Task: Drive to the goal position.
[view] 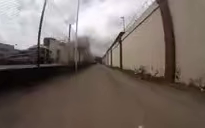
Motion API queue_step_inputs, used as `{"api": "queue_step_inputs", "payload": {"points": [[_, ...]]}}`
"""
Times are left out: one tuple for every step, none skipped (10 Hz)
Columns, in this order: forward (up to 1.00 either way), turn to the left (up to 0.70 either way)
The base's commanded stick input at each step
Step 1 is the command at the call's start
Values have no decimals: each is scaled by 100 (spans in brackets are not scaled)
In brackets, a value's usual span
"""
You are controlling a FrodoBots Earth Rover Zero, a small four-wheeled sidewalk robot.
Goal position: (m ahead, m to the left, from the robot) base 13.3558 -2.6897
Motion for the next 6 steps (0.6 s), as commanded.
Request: {"api": "queue_step_inputs", "payload": {"points": [[100, 0], [100, 0], [100, 0], [100, 0], [100, 0], [100, 0]]}}
